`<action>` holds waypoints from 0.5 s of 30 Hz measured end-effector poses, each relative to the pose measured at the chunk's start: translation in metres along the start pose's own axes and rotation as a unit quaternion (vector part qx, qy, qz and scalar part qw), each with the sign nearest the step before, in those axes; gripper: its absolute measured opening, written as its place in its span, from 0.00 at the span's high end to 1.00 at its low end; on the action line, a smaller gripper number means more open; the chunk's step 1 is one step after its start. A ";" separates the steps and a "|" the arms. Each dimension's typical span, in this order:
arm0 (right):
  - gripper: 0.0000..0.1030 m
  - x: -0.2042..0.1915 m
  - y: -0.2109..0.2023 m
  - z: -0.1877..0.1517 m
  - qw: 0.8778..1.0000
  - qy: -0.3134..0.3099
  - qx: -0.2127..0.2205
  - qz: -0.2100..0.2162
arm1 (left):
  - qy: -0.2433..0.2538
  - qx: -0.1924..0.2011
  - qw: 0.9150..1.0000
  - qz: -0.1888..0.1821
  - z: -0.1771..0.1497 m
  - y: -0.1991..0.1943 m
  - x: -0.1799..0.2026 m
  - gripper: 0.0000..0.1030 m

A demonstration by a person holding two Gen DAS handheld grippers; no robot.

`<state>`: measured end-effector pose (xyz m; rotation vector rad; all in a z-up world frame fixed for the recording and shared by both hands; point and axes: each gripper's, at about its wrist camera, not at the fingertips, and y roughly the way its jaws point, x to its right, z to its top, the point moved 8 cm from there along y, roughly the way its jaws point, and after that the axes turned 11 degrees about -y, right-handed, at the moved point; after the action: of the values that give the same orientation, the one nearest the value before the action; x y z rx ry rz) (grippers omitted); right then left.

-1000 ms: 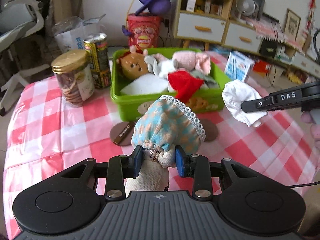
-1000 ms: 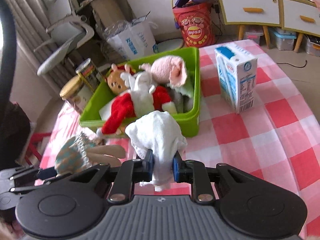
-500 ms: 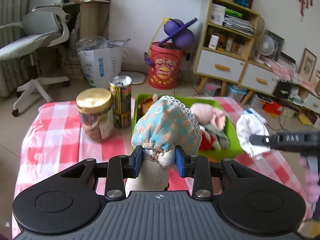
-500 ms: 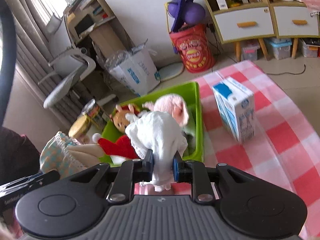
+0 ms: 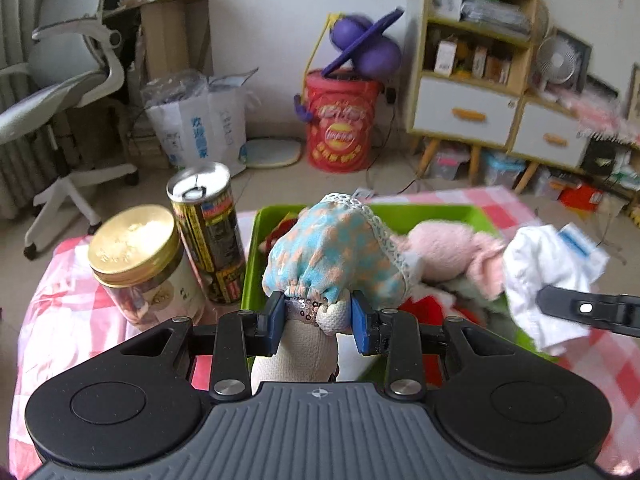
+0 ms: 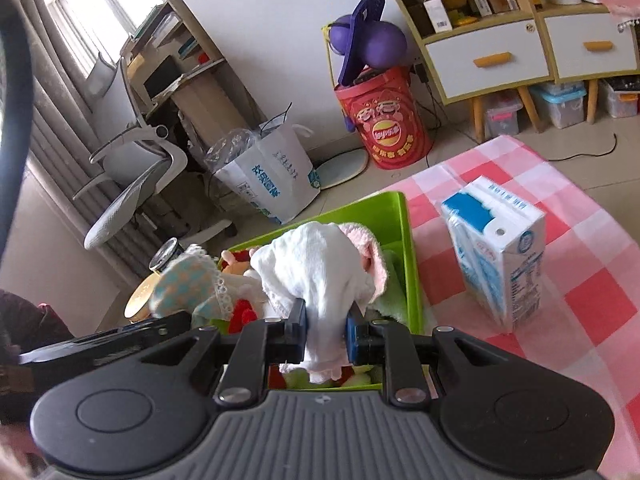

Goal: Organize soft objects
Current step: 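Carry the bunny doll into the green tray with the left tool while the right tool carries the cloth there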

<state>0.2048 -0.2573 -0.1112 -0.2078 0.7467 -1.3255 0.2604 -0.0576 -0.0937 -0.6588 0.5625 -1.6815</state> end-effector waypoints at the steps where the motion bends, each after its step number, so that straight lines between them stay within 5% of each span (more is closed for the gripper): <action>1: 1.00 0.000 0.004 -0.002 1.000 -0.001 -0.004 -0.001 | 0.001 -0.004 1.000 0.004 -0.002 0.005 -0.001 0.67; 15: 1.00 0.003 0.038 -0.025 0.998 -0.017 -0.053 -0.021 | 0.027 -0.031 0.999 0.027 -0.014 0.034 -0.005 0.67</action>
<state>0.2204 -0.2431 -0.1516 -0.3314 0.7884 -1.3193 0.2762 -0.0591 -0.1275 -0.6376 0.6674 -1.6400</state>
